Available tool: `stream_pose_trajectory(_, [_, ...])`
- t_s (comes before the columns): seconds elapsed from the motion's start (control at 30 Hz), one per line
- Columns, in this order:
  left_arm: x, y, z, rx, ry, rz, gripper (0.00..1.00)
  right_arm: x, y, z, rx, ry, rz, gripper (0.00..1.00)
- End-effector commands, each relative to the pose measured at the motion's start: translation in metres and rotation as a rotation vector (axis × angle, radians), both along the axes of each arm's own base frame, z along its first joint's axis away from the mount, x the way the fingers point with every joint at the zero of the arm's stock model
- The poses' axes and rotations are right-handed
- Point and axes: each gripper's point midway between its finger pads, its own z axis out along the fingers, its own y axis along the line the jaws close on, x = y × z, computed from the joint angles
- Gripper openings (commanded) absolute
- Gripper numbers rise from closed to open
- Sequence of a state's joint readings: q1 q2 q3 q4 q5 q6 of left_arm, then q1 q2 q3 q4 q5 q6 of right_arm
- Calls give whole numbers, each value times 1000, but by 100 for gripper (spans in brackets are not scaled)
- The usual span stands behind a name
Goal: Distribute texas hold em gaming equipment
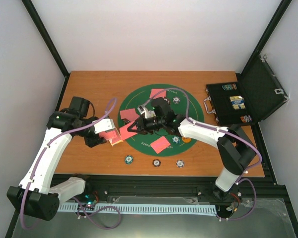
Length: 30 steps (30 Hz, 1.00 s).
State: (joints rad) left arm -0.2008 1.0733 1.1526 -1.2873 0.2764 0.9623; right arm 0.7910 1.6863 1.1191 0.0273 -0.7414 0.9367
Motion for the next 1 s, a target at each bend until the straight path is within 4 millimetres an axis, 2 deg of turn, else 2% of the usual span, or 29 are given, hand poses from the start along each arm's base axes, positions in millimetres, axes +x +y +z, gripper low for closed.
stream_pose_trajectory(0.0, [-2, 0, 3, -4, -17, 0, 2, -13, 2, -9, -1, 32, 34, 7])
stream_pose_trajectory(0.1, [-1, 1, 2, 2, -15, 1, 2, -8, -2, -3, -19, 9, 19, 3])
stream_pose_trajectory(0.2, [-1, 2, 0, 8, -6, 3, 2, 5, -18, 4, -31, -19, -2, 3])
stream_pose_trajectory(0.27, [-2, 2, 0, 9, -4, 4, 2, 18, -36, 9, -48, -38, -37, 3])
stream_pose_trajectory(0.37, [-2, 4, -1, 16, -11, 2, 2, 48, -77, 10, -85, -66, -119, 3])
stream_pose_trajectory(0.47, [-2, 4, -2, 20, -10, 1, 2, 79, -125, -3, -156, -50, -214, 3])
stream_pose_trajectory(0.53, [-3, 4, -3, 19, -4, 2, 2, 103, -157, -19, -238, -47, -278, 4])
stream_pose_trajectory(0.7, [-3, 4, -3, 18, -6, 3, 2, 145, -211, -60, -374, 1, -355, 4])
stream_pose_trajectory(0.73, [-3, 4, -2, 18, -7, 2, 2, 153, -221, -62, -397, -1, -374, 5])
stream_pose_trajectory(0.8, [-3, 3, -1, 15, -8, -2, 2, 162, -232, -80, -448, 22, -377, 6])
stream_pose_trajectory(0.97, [-3, 5, -3, 27, -4, 0, 2, 175, -247, -109, -527, 59, -383, 9])
